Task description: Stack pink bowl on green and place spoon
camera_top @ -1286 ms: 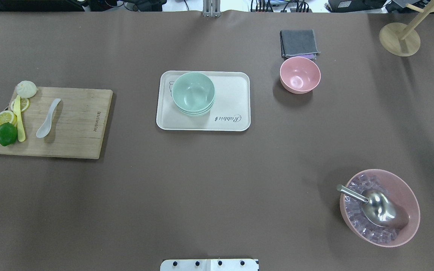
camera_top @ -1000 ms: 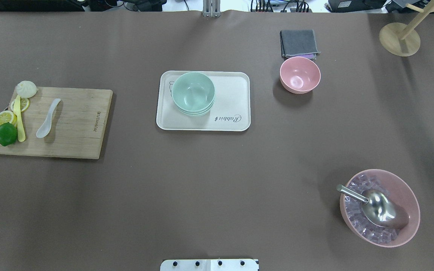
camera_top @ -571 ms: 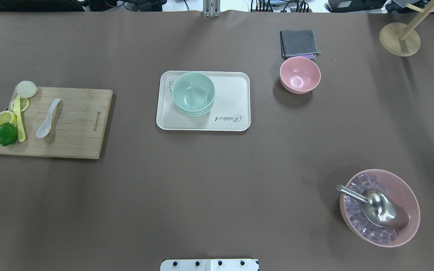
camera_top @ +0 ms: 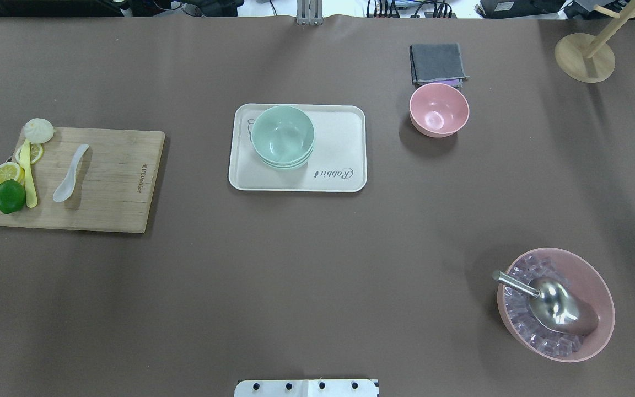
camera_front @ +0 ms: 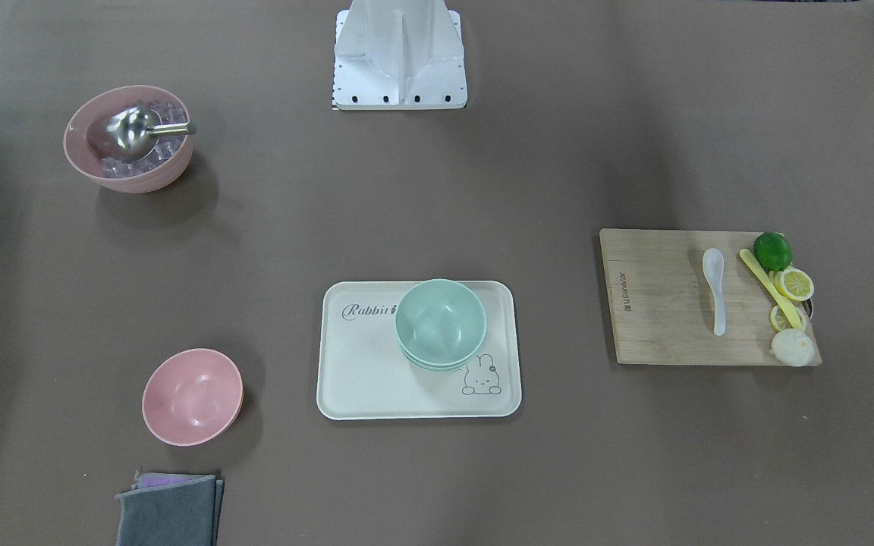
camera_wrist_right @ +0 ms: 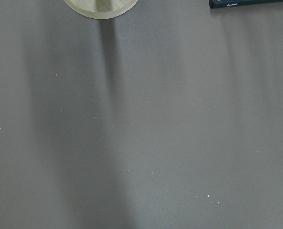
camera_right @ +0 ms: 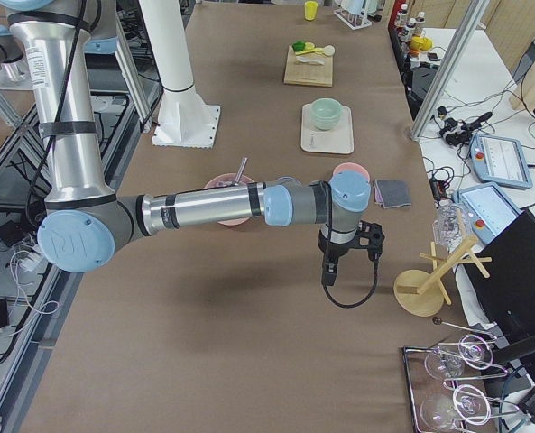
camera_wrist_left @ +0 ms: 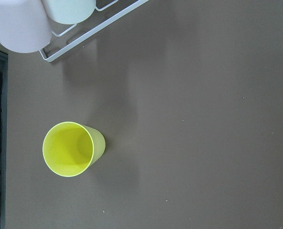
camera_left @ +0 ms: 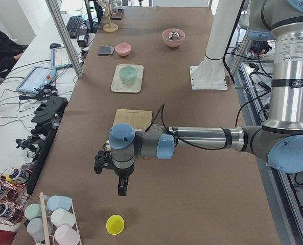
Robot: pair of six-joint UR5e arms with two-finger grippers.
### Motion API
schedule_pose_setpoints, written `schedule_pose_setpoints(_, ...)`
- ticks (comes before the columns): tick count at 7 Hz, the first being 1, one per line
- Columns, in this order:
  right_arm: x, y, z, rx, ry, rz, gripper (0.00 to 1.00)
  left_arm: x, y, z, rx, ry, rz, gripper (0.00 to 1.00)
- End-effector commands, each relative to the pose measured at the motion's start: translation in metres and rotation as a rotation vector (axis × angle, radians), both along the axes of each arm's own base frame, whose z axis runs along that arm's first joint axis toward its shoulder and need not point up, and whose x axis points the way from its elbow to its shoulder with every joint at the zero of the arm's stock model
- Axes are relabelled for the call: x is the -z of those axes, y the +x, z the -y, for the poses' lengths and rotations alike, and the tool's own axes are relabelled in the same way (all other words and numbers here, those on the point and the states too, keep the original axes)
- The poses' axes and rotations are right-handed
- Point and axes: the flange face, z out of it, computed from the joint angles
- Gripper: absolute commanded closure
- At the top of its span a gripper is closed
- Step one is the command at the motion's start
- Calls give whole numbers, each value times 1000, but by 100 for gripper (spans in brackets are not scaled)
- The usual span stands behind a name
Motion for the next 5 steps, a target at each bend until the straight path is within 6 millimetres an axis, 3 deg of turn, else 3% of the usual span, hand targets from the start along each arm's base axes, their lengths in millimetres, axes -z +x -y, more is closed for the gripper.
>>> schedule_pose_setpoints(1,0,0,0,0,1,0,0,0,0,0,-1,2,5,2)
schedule_pose_setpoints(5,6,0,0,-1,11,1,0,2,1,0,-2,5,-3,2)
